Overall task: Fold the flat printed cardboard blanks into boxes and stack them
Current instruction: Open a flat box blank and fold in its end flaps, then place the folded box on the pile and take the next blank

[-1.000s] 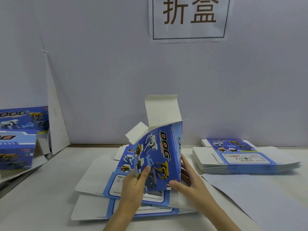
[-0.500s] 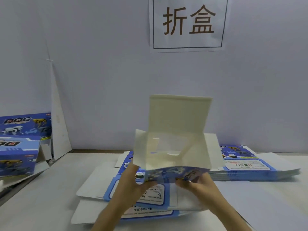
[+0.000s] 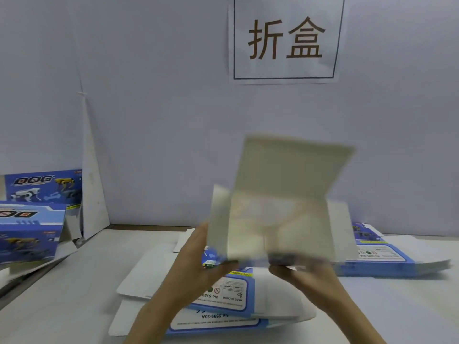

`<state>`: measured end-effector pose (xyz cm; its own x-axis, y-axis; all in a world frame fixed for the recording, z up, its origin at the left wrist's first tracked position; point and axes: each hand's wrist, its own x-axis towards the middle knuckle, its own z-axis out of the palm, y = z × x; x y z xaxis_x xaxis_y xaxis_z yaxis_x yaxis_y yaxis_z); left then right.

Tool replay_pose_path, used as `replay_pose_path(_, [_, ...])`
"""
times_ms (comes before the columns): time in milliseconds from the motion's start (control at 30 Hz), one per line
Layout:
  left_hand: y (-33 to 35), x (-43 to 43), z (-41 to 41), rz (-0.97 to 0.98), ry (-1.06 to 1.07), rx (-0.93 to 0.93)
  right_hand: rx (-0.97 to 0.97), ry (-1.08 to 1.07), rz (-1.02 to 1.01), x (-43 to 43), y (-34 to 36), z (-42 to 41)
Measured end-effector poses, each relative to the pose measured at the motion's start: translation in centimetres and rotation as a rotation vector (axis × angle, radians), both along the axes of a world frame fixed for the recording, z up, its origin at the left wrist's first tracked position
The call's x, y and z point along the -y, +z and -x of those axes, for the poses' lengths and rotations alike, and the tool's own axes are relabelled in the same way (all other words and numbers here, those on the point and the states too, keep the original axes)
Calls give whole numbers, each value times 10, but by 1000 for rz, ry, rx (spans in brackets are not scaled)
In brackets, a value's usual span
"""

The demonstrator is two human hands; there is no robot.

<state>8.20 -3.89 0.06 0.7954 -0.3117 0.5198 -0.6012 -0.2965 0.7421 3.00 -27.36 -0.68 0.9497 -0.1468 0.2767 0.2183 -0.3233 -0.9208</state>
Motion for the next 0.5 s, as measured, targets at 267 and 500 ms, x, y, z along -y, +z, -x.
replay_pose_path(267, [14,-13,-4,278,-241,-472,20,112,-260,-42,22,-3])
replay_pose_path(500, [78,-96,-24,926,114,-546,-120,236,-84,-54,21,-6])
